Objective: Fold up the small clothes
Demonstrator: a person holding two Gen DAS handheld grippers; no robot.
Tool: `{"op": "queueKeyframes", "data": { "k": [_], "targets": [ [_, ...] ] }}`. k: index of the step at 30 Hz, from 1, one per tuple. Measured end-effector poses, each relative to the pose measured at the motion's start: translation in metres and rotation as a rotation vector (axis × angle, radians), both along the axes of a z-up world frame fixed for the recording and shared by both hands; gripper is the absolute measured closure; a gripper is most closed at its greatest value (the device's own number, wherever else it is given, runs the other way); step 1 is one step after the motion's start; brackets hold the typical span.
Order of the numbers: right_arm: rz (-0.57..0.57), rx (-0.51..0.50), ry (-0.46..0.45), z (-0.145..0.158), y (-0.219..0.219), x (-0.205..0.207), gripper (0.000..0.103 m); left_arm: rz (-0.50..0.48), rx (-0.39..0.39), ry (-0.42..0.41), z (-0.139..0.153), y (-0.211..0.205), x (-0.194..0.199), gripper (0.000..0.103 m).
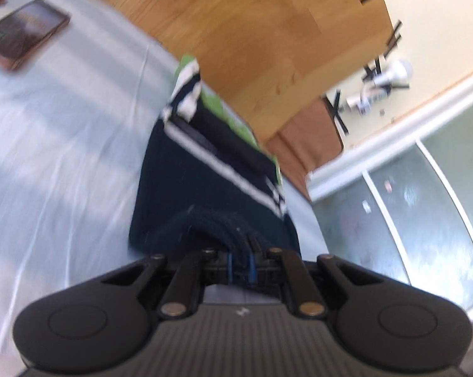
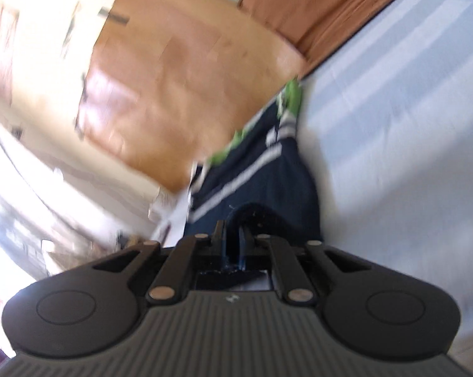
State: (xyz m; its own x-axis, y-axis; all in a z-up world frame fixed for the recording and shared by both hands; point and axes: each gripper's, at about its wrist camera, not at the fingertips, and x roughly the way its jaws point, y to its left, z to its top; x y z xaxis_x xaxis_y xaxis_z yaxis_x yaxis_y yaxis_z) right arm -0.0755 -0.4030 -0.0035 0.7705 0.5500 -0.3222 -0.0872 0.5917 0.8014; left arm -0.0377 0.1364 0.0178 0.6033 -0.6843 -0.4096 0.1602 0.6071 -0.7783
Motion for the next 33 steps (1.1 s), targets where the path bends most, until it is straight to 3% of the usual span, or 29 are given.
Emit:
{"op": "queueKeyframes", "data": {
  "k": [4, 6, 9, 10, 11, 12, 15, 18, 21, 23, 25, 26, 27, 28, 31, 33],
  "targets": [
    [-0.059, -0.003, 0.043, -0.002, 0.000, 0.064, 0.093, 0.062, 0.002, 0.023, 0.002, -0.002, 0.063, 0.093],
    [-0.100, 0.008, 0.058, -0.008, 0.004, 0.098, 0.088, 0.121, 0.057, 0.014, -0.002, -0.004, 0.093, 0.088],
    [-0.207, -0.067, 0.068, -0.015, 0.001, 0.124, 0.083, 0.199, 0.101, 0.062, -0.017, 0.000, 0.120, 0.087],
    [-0.202, -0.064, 0.067, -0.017, -0.001, 0.125, 0.064, 0.191, 0.084, 0.078, -0.022, 0.003, 0.122, 0.083],
    [-0.193, -0.070, 0.057, -0.016, -0.003, 0.123, 0.047, 0.179, 0.077, 0.080, -0.025, 0.006, 0.122, 0.068],
    [-0.185, -0.098, 0.027, -0.012, -0.002, 0.116, 0.046, 0.182, 0.090, 0.068, -0.026, 0.011, 0.119, 0.057],
    [-0.129, -0.200, -0.029, -0.001, 0.005, 0.101, 0.046, 0.191, 0.171, 0.013, -0.023, 0.016, 0.110, 0.057],
    [-0.053, -0.239, -0.071, 0.004, 0.021, 0.100, 0.046, 0.157, 0.202, 0.014, -0.025, 0.013, 0.113, 0.053],
    [-0.023, -0.407, -0.067, 0.006, 0.051, 0.111, 0.046, 0.131, 0.253, 0.018, -0.029, 0.003, 0.119, 0.052],
    [-0.048, -0.529, -0.050, 0.002, 0.061, 0.119, 0.046, 0.101, 0.290, 0.018, -0.032, -0.007, 0.123, 0.056],
    [-0.065, -0.581, -0.023, -0.007, 0.061, 0.126, 0.046, 0.075, 0.337, 0.011, -0.036, -0.018, 0.129, 0.065],
    [-0.065, -0.596, -0.013, -0.011, 0.060, 0.129, 0.061, 0.069, 0.368, 0.009, -0.038, -0.023, 0.131, 0.082],
    [-0.062, -0.606, -0.006, -0.014, 0.059, 0.132, 0.079, 0.078, 0.408, 0.006, -0.037, -0.027, 0.132, 0.087],
    [-0.063, -0.603, -0.002, -0.014, 0.060, 0.132, 0.091, 0.076, 0.419, -0.003, -0.035, -0.028, 0.131, 0.087],
    [-0.121, -0.576, -0.065, -0.003, 0.057, 0.119, 0.091, 0.093, 0.402, -0.071, -0.021, -0.025, 0.117, 0.088],
    [-0.144, -0.558, -0.087, 0.001, 0.053, 0.112, 0.091, 0.116, 0.410, -0.115, -0.012, -0.026, 0.110, 0.093]
  ]
}}
